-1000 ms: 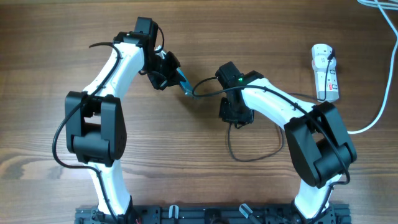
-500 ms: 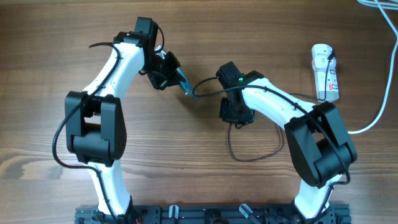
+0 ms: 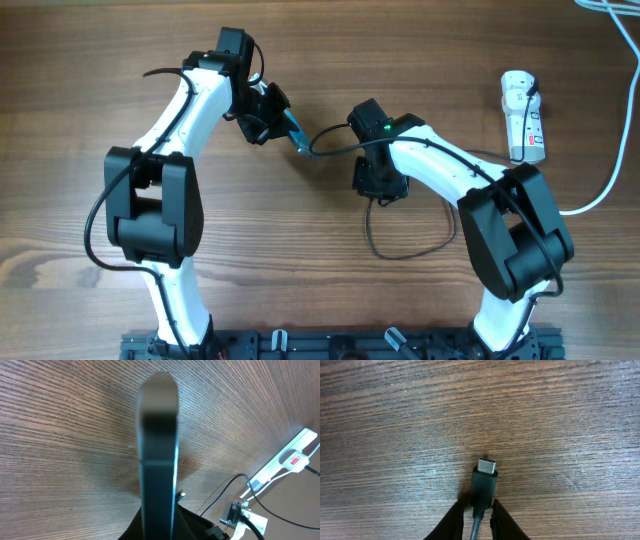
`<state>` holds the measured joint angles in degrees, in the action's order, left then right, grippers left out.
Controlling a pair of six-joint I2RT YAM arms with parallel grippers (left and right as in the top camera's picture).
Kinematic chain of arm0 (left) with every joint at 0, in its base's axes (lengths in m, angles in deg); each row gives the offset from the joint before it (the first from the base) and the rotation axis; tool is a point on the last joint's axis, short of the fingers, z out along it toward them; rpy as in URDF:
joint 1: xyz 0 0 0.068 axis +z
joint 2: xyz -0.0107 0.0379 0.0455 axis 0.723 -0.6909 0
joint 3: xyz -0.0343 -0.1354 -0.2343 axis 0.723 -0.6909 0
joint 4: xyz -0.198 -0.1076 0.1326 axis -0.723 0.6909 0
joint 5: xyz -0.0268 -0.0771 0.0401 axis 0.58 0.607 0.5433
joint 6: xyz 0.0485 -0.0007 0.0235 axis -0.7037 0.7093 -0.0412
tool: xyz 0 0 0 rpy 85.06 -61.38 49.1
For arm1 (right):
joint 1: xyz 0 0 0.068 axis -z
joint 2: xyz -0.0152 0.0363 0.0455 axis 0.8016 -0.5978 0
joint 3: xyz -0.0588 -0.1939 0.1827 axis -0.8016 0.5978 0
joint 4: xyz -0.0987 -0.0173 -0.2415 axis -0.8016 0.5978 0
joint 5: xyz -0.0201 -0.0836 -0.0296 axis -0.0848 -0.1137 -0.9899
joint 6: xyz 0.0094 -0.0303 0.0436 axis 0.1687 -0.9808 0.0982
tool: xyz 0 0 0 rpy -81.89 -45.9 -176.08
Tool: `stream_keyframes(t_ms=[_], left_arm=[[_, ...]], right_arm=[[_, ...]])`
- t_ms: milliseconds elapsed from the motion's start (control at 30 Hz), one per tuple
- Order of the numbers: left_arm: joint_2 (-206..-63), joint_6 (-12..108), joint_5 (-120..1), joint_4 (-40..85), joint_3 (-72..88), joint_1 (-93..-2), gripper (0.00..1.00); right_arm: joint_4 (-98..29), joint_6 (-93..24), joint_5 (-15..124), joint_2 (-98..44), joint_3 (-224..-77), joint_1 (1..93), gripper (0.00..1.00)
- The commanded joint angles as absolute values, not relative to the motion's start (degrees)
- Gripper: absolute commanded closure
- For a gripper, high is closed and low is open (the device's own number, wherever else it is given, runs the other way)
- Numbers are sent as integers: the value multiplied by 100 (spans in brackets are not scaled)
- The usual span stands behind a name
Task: Plug charger to phone and switch on socket
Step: 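Close the right gripper on the USB-C plug and lift it, then raise the phone with the left gripper and bring the plug beneath its port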
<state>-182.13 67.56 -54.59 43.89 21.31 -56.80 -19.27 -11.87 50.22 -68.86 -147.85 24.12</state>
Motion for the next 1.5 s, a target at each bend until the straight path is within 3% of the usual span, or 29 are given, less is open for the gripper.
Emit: stream_keyframes(t_ms=[0, 933, 1167, 1267, 1367, 1467], left_arm=[[-18033, 6627, -5428, 4396, 2149, -5684, 96], [-18033, 6627, -5428, 4398, 2149, -5684, 96], [-18033, 6625, -5430, 4396, 2149, -5684, 96], [-18033, 6625, -5424, 4420, 2149, -5684, 96], [-18033, 6553, -5116, 4374, 2149, -5684, 96], [-18031, 5851, -4049, 4051, 2149, -5684, 96]], right_arm=[[-1846, -1220, 5020, -7161, -14545, 2425, 80], [-1811, -1211, 5205, -7161, -14545, 2425, 82], [-1894, -1202, 5210, -7161, -14545, 2425, 88], [-1905, -1209, 5225, -7161, -14545, 2425, 96], [-1894, -1233, 5227, -7159, -14573, 2429, 96], [-1818, -1495, 5376, -7117, -14711, 2451, 96]])
